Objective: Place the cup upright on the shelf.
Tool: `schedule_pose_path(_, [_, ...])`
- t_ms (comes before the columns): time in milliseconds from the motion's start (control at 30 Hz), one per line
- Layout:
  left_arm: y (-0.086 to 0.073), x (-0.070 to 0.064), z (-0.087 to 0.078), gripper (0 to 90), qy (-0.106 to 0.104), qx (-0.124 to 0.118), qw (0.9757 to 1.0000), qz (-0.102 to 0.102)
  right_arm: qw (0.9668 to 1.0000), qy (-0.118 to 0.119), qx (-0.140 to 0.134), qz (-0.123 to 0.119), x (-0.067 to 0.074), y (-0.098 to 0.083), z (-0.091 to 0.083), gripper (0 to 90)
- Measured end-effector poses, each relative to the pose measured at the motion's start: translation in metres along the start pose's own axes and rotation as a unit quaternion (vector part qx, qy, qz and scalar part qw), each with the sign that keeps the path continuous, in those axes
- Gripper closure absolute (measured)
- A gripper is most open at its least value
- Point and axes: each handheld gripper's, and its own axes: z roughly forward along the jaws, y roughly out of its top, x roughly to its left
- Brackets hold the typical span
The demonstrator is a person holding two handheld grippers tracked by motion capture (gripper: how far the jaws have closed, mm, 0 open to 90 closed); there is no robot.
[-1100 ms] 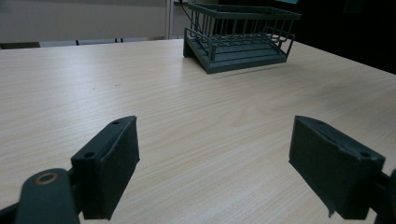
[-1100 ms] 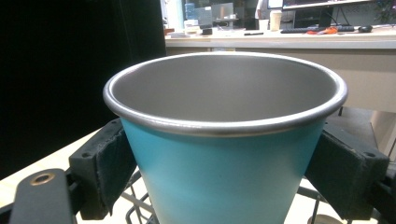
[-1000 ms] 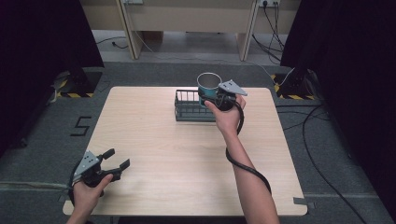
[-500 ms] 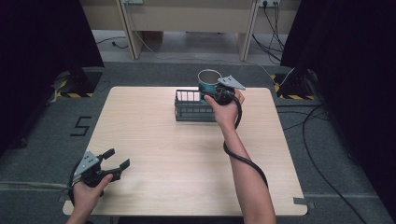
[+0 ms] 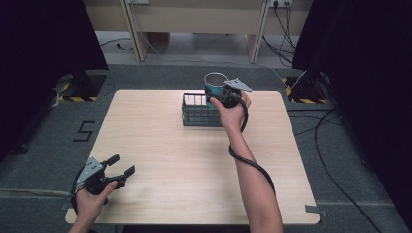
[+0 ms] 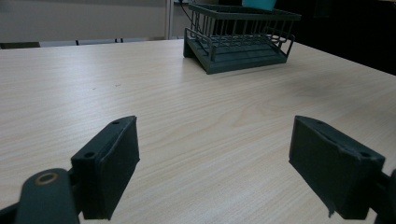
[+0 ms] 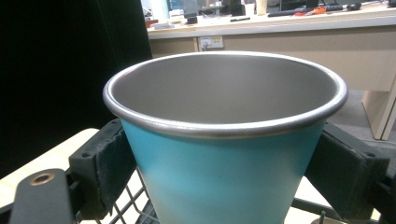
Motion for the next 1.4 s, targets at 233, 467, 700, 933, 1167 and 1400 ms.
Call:
schedule_pose_path(233, [0.0, 0.0, 0.0, 15.4, 0.0, 0.0, 1.0, 0.0, 1.0, -0.003, 0.006, 0.002, 0.0, -0.004, 0.005, 15.6])
schedule_pose_path(467, [0.0, 0.0, 0.0, 15.5, -0.001, 0.0, 1.0, 0.0, 0.9999, -0.006, 0.014, 0.0, 0.001, -0.01, 0.01, 15.5])
schedule_pose_path(700, [0.0, 0.0, -0.001, 15.5, -0.001, -0.001, 1.0, 0.0, 0.9997, -0.011, 0.022, -0.001, 0.003, -0.015, 0.014, 15.5])
schedule_pose_path(933, [0.0, 0.0, -0.001, 15.5, -0.002, -0.001, 1.0, 0.0, 0.9995, -0.016, 0.029, 0.0, 0.002, -0.02, 0.018, 15.5])
schedule_pose_path(1167, [0.0, 0.0, -0.001, 15.5, -0.002, -0.001, 1.0, 0.0, 0.999, -0.018, 0.039, -0.006, 0.003, -0.026, 0.02, 15.4])
schedule_pose_path(1400, [0.0, 0.0, -0.001, 15.4, -0.001, -0.002, 1.0, 0.0, 0.9985, -0.022, 0.051, -0.006, 0.002, -0.032, 0.021, 15.3])
